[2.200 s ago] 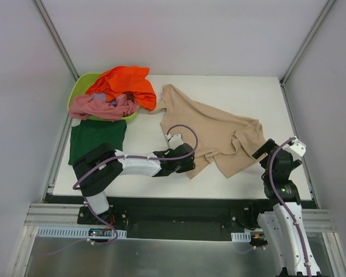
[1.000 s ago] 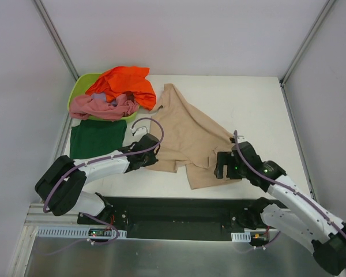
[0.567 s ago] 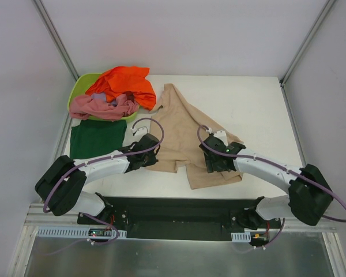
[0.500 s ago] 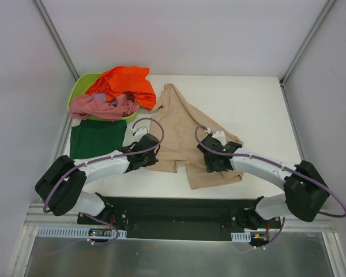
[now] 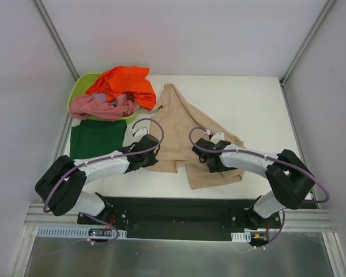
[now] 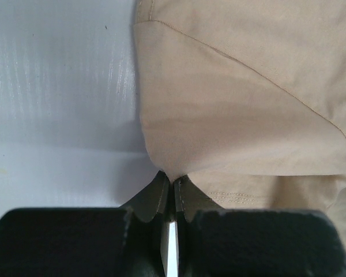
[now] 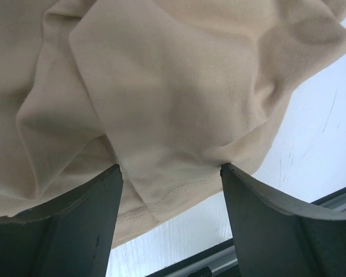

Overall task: Fold and stack the t-shirts
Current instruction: Flatten out the tshirt

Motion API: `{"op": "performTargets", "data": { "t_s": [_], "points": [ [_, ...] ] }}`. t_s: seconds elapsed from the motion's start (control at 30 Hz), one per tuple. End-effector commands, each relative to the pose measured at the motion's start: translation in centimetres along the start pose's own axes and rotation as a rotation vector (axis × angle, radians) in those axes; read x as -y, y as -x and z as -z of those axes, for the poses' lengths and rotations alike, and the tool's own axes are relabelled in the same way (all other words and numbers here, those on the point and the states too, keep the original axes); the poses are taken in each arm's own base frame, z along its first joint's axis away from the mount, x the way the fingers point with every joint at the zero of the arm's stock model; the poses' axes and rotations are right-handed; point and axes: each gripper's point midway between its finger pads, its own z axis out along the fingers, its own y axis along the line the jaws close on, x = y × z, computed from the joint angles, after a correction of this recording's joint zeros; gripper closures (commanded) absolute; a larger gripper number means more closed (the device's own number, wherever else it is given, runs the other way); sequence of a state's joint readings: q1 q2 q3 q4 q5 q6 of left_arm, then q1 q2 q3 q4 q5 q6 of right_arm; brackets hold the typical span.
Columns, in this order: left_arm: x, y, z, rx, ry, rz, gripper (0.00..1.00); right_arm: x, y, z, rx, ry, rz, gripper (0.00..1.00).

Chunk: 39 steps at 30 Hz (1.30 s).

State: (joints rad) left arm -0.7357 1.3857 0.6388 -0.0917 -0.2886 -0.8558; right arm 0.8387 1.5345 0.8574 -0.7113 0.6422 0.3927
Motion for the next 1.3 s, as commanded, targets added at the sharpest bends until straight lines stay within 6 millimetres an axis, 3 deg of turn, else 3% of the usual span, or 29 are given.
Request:
{"op": "performTargets", "data": {
  "t_s": [0.0, 0.33, 0.63, 0.77, 1.0, 1.27],
  "points": [
    [-0.2, 0.0, 0.3, -0.003, -0.002, 0.020, 1.00, 1.0, 0.8, 0.1, 0.034, -0.078, -0.022, 0.31],
    [-0.5, 0.1, 0.5, 0.012, -0.001, 0.021, 1.00, 3.1, 0.5, 0.5, 0.044, -0.162, -0.041, 0.37],
    [-0.5, 0.3, 0.7, 0.024, -0.002, 0.022, 1.00, 4.8, -0.9, 1.2, 0.032, -0.180, -0.085, 0.42],
    [-0.5, 0.3, 0.6, 0.023, -0.001, 0.022, 1.00, 4.1, -1.6, 1.1, 0.023, -0.121, -0.113, 0.42],
    [-0.5, 0.2, 0.5, 0.014, 0.000, 0.018, 1.00, 1.2, -2.9, 0.2, -0.036, -0.004, -0.104, 0.43],
    [-0.5, 0.2, 0.5, 0.017, 0.001, 0.020, 1.00, 1.5, -4.9, -0.4, -0.078, -0.018, -0.139, 0.44]
  ]
}}
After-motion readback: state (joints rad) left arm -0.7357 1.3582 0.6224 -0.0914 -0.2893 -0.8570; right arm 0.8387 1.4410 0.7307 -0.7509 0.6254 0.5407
